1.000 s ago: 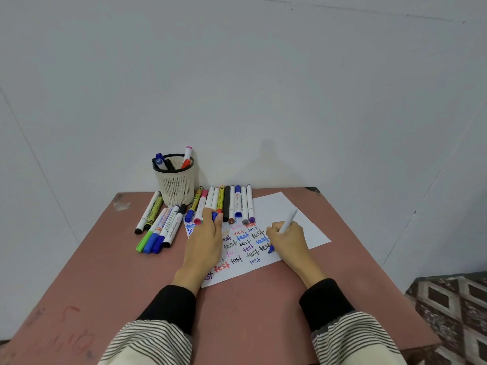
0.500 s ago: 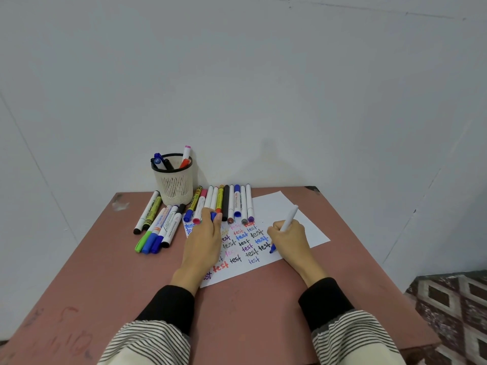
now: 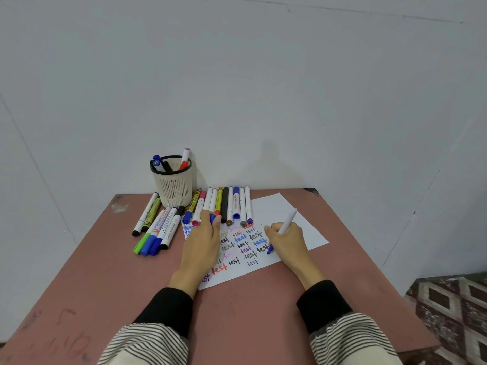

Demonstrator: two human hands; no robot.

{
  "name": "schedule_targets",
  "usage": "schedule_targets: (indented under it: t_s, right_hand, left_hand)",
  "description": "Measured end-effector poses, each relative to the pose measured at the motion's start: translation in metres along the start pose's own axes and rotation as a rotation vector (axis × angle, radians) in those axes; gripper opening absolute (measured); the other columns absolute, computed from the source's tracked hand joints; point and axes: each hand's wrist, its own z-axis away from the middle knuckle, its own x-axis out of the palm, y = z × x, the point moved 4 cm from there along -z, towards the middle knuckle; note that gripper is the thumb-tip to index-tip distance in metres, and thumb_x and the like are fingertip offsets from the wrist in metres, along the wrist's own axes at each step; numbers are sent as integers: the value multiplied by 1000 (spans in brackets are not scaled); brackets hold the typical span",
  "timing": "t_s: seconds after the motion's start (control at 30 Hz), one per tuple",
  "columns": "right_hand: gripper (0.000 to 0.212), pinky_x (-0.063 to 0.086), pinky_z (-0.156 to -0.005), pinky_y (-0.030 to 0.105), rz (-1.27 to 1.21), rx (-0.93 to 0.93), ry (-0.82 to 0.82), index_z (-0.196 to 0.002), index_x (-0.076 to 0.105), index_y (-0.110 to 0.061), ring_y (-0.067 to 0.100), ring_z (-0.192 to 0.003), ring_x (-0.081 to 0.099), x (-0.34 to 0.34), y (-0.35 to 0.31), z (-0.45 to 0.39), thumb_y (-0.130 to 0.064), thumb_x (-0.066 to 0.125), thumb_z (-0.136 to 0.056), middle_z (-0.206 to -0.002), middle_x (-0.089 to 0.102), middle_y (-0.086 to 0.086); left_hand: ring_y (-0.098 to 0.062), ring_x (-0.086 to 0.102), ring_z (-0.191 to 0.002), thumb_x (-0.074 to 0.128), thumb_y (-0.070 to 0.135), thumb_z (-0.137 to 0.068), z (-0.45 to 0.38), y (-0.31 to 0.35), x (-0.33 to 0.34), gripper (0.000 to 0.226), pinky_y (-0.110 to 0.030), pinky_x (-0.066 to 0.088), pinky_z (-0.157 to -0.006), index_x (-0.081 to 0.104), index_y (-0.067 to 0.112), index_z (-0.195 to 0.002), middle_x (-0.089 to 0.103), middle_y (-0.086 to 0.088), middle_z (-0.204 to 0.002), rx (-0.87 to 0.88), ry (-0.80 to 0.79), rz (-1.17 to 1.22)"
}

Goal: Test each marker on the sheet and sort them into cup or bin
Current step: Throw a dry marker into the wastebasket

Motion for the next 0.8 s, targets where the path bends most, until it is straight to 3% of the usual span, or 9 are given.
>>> schedule_targets:
  t_s: [0.13,0.27,0.37,0.47,0.53,0.7,0.8]
  right_hand:
    - [49,26,-42,16,-7,10,39,-54,27,-16,6,-39,27,-2,2,0,-18,56,-94,-47,29,-4]
    - [45,33,-54,28,-76,5,80,-58,38,-9,17,-55,39,-2,-1,-1,-27,60,-93,-57,41,11]
    - [43,38,-54,19,-177,3,62,-63,46,-11,13,-59,46,-4,-7,-2,-37,65,-91,-63,51,8]
    - [37,32,-47,16,-387,54,-32,-71,51,-13,9,-50,35,-3,-9,-3,-42,63,-89,-56,43,-2]
    - [29,32,-47,18,-533,84,-54,-76,55,-12,10,-49,32,-3,-9,-5,-36,64,-90,-53,38,-3]
    - [21,39,-53,23,-953,290,-113,-93,66,0,13,-54,43,3,-11,-15,-17,53,-96,-70,55,6]
    - [12,44,-57,24,-1030,371,-166,-86,61,-4,14,-58,48,11,-13,-20,-11,56,-94,-75,62,11]
  left_hand:
    - [-12,50,-52,26,44,-103,-1,0,0,28,-26,29,-46,39,22,-115,53,1,-63,3,-2,9]
    - [-13,50,-55,30,46,-102,0,3,-1,26,-26,31,-49,41,25,-112,53,0,-64,59,-10,33]
    - [-9,49,-56,35,47,-101,2,6,0,23,-24,32,-52,46,29,-111,54,3,-66,124,-37,76]
    - [-6,48,-54,37,47,-100,1,8,0,22,-19,31,-52,49,31,-110,53,7,-67,153,-39,123]
    - [-6,46,-54,36,49,-100,0,7,-1,24,-20,33,-54,50,30,-106,53,5,-66,142,-22,180]
    - [-6,48,-60,29,46,-102,-2,9,1,27,-22,36,-57,45,26,-111,52,7,-72,114,-51,220]
    - [-6,48,-62,28,40,-104,-2,9,3,23,-20,36,-55,42,24,-112,50,8,-74,121,-75,204]
